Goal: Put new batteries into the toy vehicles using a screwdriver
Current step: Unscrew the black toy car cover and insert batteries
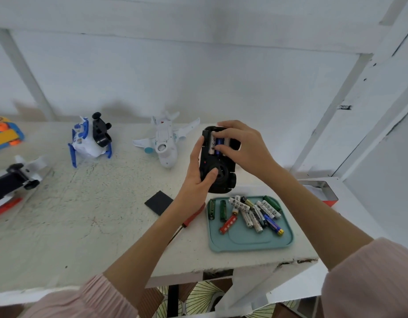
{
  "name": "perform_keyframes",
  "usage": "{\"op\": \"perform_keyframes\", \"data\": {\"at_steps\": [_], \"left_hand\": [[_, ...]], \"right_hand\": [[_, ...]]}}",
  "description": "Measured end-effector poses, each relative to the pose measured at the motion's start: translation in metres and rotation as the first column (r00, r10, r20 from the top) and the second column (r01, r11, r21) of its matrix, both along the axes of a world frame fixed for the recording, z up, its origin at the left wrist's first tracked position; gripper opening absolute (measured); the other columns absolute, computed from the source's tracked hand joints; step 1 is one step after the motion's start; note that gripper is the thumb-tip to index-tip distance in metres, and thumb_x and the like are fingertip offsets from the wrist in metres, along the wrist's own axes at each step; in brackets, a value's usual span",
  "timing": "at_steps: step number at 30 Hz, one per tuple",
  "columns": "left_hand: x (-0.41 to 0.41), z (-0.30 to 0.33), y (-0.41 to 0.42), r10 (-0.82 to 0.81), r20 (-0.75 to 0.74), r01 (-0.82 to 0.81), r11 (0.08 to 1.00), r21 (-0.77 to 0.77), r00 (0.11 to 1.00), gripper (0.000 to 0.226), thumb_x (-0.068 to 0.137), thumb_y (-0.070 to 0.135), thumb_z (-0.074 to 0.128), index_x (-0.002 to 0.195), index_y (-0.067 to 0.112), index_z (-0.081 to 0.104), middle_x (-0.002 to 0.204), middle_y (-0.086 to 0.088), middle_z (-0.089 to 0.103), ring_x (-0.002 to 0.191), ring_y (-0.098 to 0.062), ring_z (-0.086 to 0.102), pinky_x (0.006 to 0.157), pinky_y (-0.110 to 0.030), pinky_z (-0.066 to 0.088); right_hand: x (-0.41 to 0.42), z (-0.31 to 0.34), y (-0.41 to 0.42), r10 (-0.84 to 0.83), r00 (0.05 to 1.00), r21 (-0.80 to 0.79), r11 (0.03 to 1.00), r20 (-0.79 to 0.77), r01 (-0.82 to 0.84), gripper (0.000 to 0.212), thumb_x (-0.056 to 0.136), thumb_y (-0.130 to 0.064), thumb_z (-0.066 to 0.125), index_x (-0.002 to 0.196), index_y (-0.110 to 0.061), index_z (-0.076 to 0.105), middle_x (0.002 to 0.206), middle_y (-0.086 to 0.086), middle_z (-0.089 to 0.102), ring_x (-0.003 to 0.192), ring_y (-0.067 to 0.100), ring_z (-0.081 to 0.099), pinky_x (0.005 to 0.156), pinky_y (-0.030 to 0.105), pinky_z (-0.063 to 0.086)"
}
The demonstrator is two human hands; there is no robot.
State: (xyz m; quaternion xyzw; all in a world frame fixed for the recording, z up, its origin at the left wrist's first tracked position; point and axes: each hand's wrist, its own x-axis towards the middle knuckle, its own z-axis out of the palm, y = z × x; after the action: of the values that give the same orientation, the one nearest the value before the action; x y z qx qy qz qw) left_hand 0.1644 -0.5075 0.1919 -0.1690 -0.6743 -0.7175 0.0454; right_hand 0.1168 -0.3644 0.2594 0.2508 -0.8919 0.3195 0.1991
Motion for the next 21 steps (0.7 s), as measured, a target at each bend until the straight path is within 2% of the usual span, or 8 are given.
{"op": "perform_keyframes", "data": {"at_steps": [4,6,8,10,14,17,19,21], "left_hand": [[0.006,0.008,-0.021,0.027,-0.002,-0.027,0.998,0.056,1.000,0.063,0.098,-0.002,0.041,0.138,0.042,0.021,0.149,-0.002,0.033,0.126,-0.014,0.049,0.088,-0.022,0.052],[0.009,0.005,-0.038,0.072,0.003,-0.073,0.996,0.044,0.997,0.059,0.098,-0.001,0.040,0.138,0.038,0.020,0.149,-0.002,0.031,0.122,-0.005,0.050,0.082,-0.016,0.050],[0.013,-0.001,-0.059,0.133,0.016,-0.134,0.990,0.038,0.991,0.061,0.098,0.002,0.040,0.138,0.041,0.016,0.152,-0.003,0.029,0.119,0.000,0.053,0.082,-0.015,0.050],[0.017,-0.005,-0.080,0.206,0.041,-0.207,0.977,0.041,0.978,0.063,0.098,0.003,0.040,0.140,0.042,0.013,0.152,-0.006,0.030,0.116,-0.002,0.056,0.079,-0.015,0.051],[0.027,-0.013,-0.117,0.358,0.053,-0.358,0.934,0.006,0.932,0.064,0.098,0.002,0.042,0.140,0.040,0.012,0.149,-0.010,0.035,0.107,0.000,0.060,0.073,-0.009,0.050],[0.031,-0.023,-0.138,0.444,0.042,-0.444,0.896,-0.012,0.895,0.068,0.097,0.001,0.044,0.144,0.035,0.009,0.149,0.001,0.034,0.124,-0.015,0.051,0.082,-0.009,0.048],[0.033,-0.030,-0.148,0.476,0.040,-0.476,0.879,-0.009,0.879,0.069,0.097,0.001,0.044,0.144,0.035,0.007,0.147,0.009,0.029,0.133,-0.017,0.043,0.089,-0.010,0.046],[0.035,-0.036,-0.154,0.496,0.036,-0.496,0.868,0.004,0.868,0.069,0.097,0.000,0.044,0.141,0.040,0.007,0.150,0.007,0.022,0.138,-0.017,0.036,0.094,-0.011,0.044]], "right_hand": [[0.004,0.012,-0.013,0.041,0.998,-0.205,0.978,0.055,-0.028,0.022,0.085,-0.011,0.063,0.107,-0.013,0.067,0.113,-0.002,0.061,0.102,0.010,0.059,0.085,0.032,0.053],[0.007,0.012,-0.024,0.029,0.999,-0.226,0.974,0.042,-0.019,0.022,0.087,-0.010,0.060,0.108,-0.014,0.065,0.105,-0.006,0.061,0.092,0.007,0.061,0.079,0.027,0.054],[0.010,0.008,-0.036,0.026,1.000,-0.226,0.974,0.014,-0.022,0.024,0.087,-0.005,0.058,0.108,-0.013,0.065,0.101,-0.008,0.060,0.084,0.007,0.060,0.074,0.018,0.052],[0.015,-0.001,-0.047,0.050,0.999,-0.222,0.974,0.010,-0.047,0.024,0.086,-0.001,0.058,0.106,-0.011,0.066,0.099,-0.005,0.061,0.079,0.008,0.060,0.070,0.011,0.049],[0.025,-0.030,-0.071,0.141,0.984,-0.132,0.983,0.109,-0.126,0.024,0.082,0.001,0.062,0.103,-0.009,0.066,0.097,0.002,0.063,0.074,0.001,0.056,0.070,0.005,0.044],[0.030,-0.055,-0.088,0.165,0.940,0.000,0.985,0.298,-0.173,0.024,0.082,-0.006,0.065,0.106,-0.010,0.065,0.102,0.006,0.061,0.073,0.008,0.056,0.069,0.003,0.040],[0.032,-0.068,-0.098,0.137,0.895,0.080,0.979,0.424,-0.188,0.028,0.082,-0.014,0.066,0.110,-0.013,0.062,0.108,0.005,0.056,0.082,0.012,0.055,0.068,0.007,0.039],[0.032,-0.077,-0.105,0.084,0.854,0.174,0.964,0.514,-0.199,0.035,0.082,-0.021,0.068,0.116,-0.018,0.058,0.114,0.005,0.049,0.094,0.016,0.050,0.077,0.015,0.038]]}}
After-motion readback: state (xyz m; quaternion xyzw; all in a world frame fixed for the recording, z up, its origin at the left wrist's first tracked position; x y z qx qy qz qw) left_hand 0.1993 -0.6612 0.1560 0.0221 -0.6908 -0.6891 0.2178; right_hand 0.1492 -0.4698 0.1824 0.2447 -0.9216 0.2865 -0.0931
